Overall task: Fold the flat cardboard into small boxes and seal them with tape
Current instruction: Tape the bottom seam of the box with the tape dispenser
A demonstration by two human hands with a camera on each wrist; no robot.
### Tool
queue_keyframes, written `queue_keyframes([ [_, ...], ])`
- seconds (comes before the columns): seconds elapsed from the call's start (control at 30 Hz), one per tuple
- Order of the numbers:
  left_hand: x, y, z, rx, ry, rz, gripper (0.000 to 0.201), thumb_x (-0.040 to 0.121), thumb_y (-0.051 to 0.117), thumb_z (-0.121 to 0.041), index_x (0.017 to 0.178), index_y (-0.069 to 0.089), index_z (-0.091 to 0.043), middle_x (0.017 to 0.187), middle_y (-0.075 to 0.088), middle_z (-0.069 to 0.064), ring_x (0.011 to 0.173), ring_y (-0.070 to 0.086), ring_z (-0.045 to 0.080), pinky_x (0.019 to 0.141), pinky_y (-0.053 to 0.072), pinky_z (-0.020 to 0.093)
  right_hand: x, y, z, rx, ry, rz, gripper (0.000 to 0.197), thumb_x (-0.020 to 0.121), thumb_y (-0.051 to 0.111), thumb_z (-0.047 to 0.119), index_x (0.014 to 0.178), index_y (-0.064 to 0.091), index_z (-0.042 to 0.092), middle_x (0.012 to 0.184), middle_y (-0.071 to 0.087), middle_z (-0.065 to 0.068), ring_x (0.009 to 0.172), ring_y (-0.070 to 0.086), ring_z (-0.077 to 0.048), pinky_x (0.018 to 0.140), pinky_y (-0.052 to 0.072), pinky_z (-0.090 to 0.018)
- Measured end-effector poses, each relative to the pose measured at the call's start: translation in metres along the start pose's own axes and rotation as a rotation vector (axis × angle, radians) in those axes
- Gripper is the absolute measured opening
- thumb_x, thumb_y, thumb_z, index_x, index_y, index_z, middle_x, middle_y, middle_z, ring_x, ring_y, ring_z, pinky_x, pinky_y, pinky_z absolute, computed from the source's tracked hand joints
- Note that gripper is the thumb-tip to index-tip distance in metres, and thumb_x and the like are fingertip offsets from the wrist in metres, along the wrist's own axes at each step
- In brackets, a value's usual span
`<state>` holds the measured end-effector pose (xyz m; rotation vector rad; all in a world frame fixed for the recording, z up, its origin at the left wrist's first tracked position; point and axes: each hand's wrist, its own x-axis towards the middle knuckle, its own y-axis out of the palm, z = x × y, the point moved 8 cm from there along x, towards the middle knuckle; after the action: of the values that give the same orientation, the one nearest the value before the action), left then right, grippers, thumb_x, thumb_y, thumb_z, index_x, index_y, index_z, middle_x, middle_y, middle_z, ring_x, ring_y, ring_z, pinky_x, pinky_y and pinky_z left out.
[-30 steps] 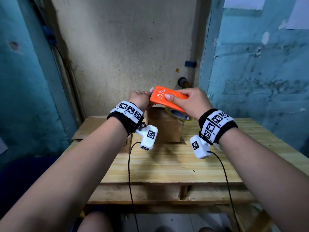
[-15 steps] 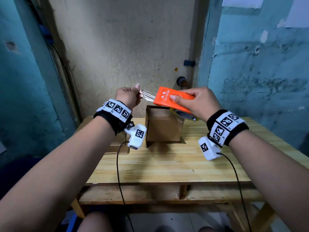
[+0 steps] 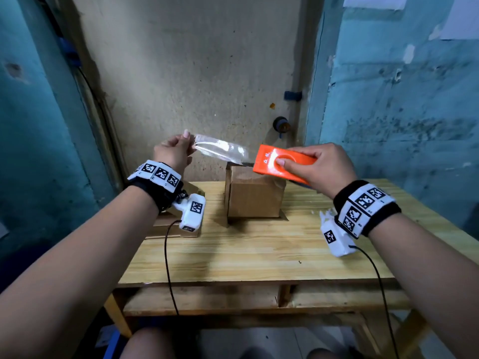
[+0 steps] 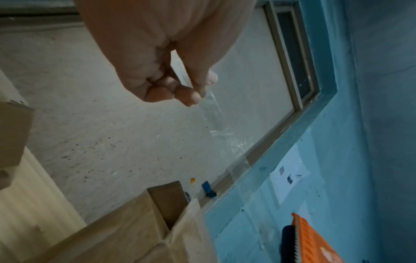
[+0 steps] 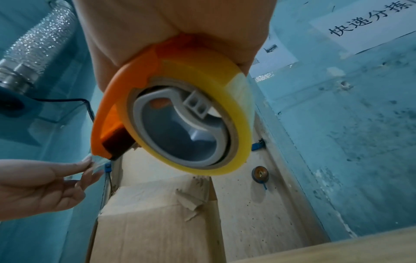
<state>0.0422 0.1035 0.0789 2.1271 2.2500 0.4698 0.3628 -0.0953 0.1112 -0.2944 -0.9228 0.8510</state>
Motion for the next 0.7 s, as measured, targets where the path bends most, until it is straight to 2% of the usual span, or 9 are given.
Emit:
queue_keyframes([
  [0.07,-0.006,0.007,-0.005,-0.023,0.028,0.047,0.031,0.09,0.077,-0.031,0.108,0.075,-0.007,0.094,0.077,0.004,0.081,0.071,0.01,0.062,0.051,0.024,0.001,-0.005,-0.002,0.0,0.0,-0.026,0.062,0.064,0.073,0.086,0.108,0.081,0.044,0.094,0.078,0.022,0.085,0.073,-0.001,0.08,0.064,-0.038],
  [0.2,-0.012,0.01,-0.013,-0.07,0.044,0.065,0.032,0.086,0.081,-0.02,0.11,0.074,-0.001,0.086,0.073,0.009,0.068,0.064,0.011,0.061,0.05,0.022,0.001,-0.011,-0.008,0.039,0.023,-0.027,0.058,0.065,0.077,0.083,0.107,0.081,0.045,0.09,0.078,0.021,0.081,0.074,-0.003,0.073,0.065,-0.04],
  [0.3,-0.018,0.016,-0.016,-0.078,0.006,0.087,0.022,0.088,0.078,-0.014,0.105,0.073,0.0,0.083,0.07,0.007,0.066,0.061,0.01,0.064,0.052,0.02,-0.001,-0.016,-0.008,0.025,-0.001,-0.03,0.059,0.065,0.077,0.083,0.108,0.081,0.043,0.096,0.078,0.023,0.088,0.073,0.001,0.082,0.064,-0.038],
  [0.37,-0.018,0.023,-0.011,-0.097,-0.107,0.124,0.005,0.093,0.073,-0.012,0.096,0.071,-0.009,0.079,0.068,0.001,0.068,0.06,0.006,0.066,0.048,0.017,-0.003,-0.018,-0.009,0.024,-0.011,-0.033,0.06,0.065,0.077,0.083,0.11,0.08,0.043,0.099,0.078,0.024,0.091,0.073,0.003,0.085,0.063,-0.036],
  [0.47,-0.021,0.031,0.001,-0.144,-0.332,0.172,0.014,0.098,0.066,-0.017,0.085,0.061,-0.021,0.064,0.067,-0.012,0.072,0.057,0.001,0.072,0.041,0.017,-0.007,-0.021,-0.012,0.008,-0.034,-0.041,0.058,0.066,0.076,0.085,0.109,0.078,0.048,0.101,0.078,0.024,0.094,0.072,0.003,0.09,0.062,-0.037],
  [0.53,-0.023,0.03,0.004,-0.109,-0.38,0.188,0.014,0.097,0.067,-0.021,0.085,0.06,-0.023,0.06,0.068,-0.015,0.075,0.058,0.0,0.076,0.041,0.02,-0.012,-0.025,-0.014,0.0,-0.046,-0.05,0.058,0.066,0.075,0.086,0.11,0.078,0.048,0.103,0.078,0.023,0.096,0.072,0.002,0.092,0.062,-0.038],
  [0.63,-0.029,0.028,0.002,0.038,-0.316,0.249,0.013,0.097,0.067,-0.028,0.085,0.064,-0.026,0.065,0.071,-0.019,0.082,0.063,-0.001,0.083,0.039,0.024,-0.018,-0.032,-0.013,-0.034,-0.07,-0.057,0.058,0.067,0.074,0.085,0.11,0.079,0.046,0.105,0.077,0.023,0.097,0.072,0.004,0.093,0.061,-0.036],
  [0.7,-0.033,0.025,-0.008,0.12,-0.159,0.21,0.009,0.093,0.073,-0.028,0.087,0.071,-0.022,0.076,0.075,-0.011,0.077,0.07,0.0,0.077,0.044,0.022,-0.022,-0.033,-0.014,-0.046,-0.075,-0.049,0.057,0.069,0.076,0.082,0.112,0.079,0.044,0.106,0.077,0.023,0.098,0.071,0.005,0.094,0.061,-0.035],
])
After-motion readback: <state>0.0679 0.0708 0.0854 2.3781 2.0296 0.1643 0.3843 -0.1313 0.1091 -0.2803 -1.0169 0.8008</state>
